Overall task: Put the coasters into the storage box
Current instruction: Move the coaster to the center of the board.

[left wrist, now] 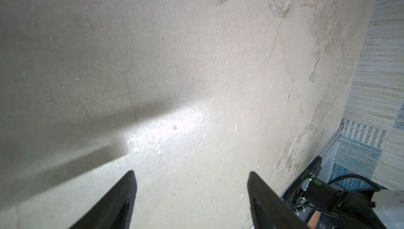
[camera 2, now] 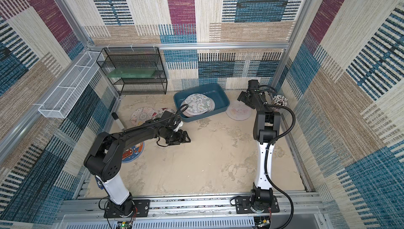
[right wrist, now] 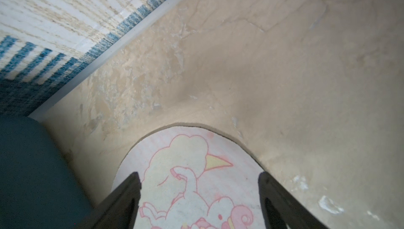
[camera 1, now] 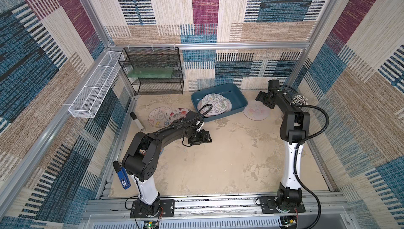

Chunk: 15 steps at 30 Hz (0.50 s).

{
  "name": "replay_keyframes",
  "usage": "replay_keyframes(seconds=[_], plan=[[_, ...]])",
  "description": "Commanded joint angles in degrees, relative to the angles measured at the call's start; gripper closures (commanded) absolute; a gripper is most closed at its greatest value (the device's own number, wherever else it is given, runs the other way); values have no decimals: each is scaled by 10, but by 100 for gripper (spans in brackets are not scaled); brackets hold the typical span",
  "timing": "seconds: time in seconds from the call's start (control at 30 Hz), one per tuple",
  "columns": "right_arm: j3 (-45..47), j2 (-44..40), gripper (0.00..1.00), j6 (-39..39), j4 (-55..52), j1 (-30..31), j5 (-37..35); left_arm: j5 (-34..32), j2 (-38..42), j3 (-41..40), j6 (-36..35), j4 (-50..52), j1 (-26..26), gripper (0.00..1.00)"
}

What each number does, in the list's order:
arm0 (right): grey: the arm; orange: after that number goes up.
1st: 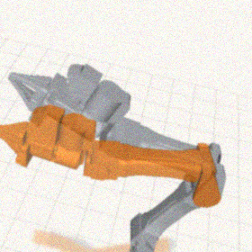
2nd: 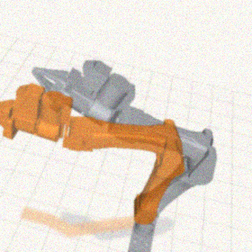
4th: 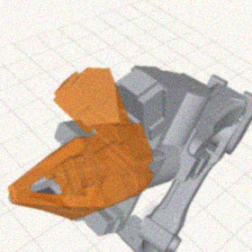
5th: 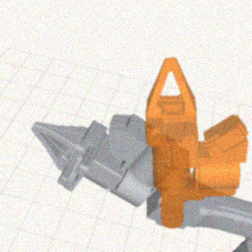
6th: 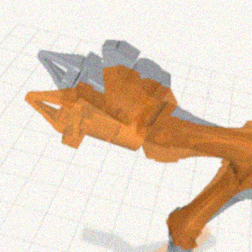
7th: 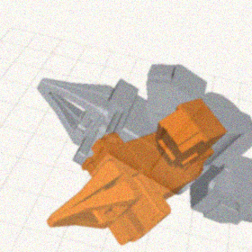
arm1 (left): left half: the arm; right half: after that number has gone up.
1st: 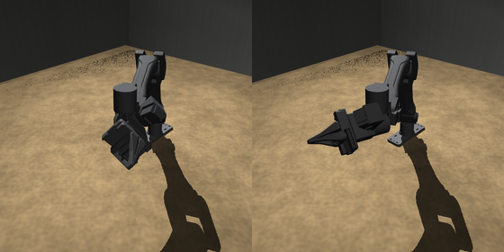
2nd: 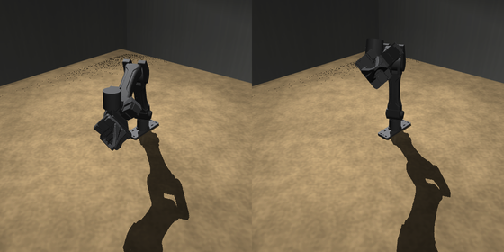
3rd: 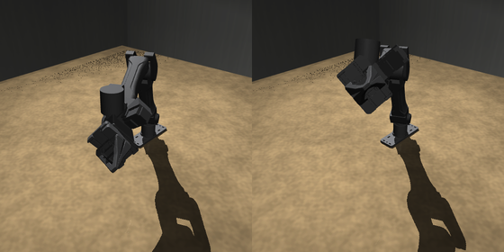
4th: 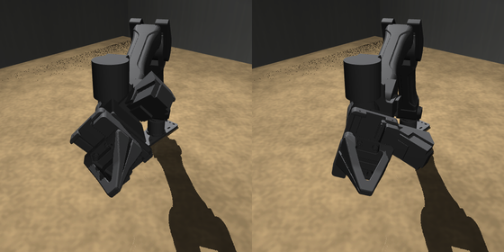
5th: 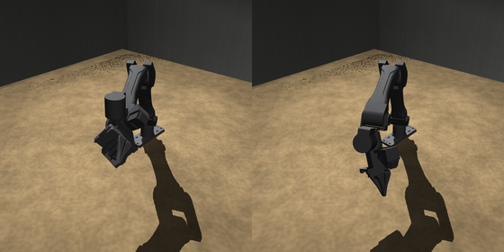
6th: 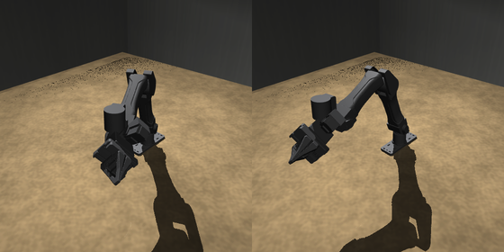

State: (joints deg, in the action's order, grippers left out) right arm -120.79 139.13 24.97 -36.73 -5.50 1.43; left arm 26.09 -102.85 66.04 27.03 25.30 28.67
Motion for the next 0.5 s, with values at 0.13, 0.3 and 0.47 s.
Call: replay_keyframes(seconds=[0.13,0.3,0.47], plan=[[7,15,14,38,42,-7,-14,8,-11,13,-7,2,1,21],[0,31,14,23,30,-9,-16,8,-14,15,-9,3,1,21],[-16,53,15,3,-11,-9,29,12,-21,20,-12,4,1,21]])
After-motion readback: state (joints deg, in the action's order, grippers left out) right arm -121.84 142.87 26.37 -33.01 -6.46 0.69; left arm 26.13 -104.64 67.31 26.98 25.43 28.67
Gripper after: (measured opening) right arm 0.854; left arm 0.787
